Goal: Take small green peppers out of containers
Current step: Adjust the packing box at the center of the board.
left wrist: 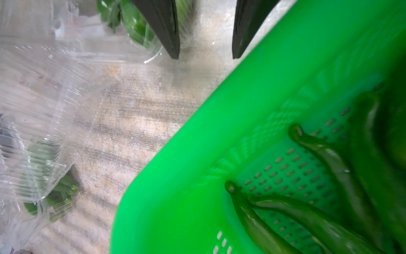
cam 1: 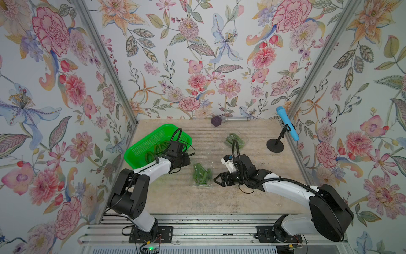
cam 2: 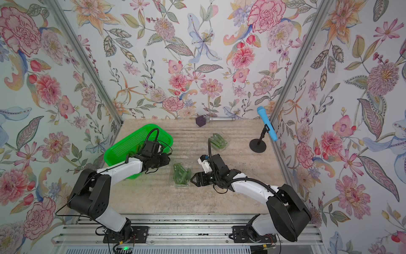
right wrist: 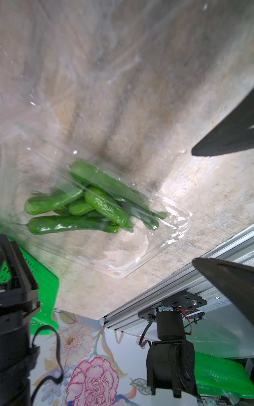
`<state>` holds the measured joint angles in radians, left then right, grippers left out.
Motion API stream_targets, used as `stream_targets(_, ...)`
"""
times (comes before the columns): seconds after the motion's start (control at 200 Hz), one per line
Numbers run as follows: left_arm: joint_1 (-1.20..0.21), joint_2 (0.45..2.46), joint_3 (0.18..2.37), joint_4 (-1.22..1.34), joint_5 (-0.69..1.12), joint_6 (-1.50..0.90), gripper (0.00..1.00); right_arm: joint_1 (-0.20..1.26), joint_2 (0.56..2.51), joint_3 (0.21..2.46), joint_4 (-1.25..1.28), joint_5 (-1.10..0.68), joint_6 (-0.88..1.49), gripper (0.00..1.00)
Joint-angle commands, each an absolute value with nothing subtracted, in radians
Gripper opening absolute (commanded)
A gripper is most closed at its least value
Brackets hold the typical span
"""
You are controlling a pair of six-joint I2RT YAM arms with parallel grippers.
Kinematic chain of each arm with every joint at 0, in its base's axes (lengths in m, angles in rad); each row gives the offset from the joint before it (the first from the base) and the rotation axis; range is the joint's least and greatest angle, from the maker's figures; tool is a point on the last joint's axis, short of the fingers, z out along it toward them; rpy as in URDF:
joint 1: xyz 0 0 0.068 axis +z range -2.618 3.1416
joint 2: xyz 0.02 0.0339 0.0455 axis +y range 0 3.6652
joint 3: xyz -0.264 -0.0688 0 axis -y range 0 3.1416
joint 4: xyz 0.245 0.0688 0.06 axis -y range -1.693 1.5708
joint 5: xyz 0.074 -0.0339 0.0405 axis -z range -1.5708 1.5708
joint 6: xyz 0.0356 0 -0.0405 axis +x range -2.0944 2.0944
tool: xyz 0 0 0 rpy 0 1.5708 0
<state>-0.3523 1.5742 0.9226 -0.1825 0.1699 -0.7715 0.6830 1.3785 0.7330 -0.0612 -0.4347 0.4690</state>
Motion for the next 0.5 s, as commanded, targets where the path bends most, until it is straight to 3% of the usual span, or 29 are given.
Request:
stream_targets(0.0, -0.354, 1.432, 0.898, -0.305, 0.059, -0.75, 0.43, 0.654, 1.39, 0.782, -0.069, -0.486, 0.437, 0.75)
stream_targets(0.215, -0.373, 1.107, 0.694, -0.293, 0.193, -0.784, 0.43, 0.655, 1.527, 0.98, -0.124, -0.545, 0.362, 0.72)
stream_targets(0.495, -0.618, 0.876, 0.483, -0.262, 0.235, -0.92, 0.43, 0.674, 1.757, 1.267, -0.217, -0.576, 0.261, 0.72)
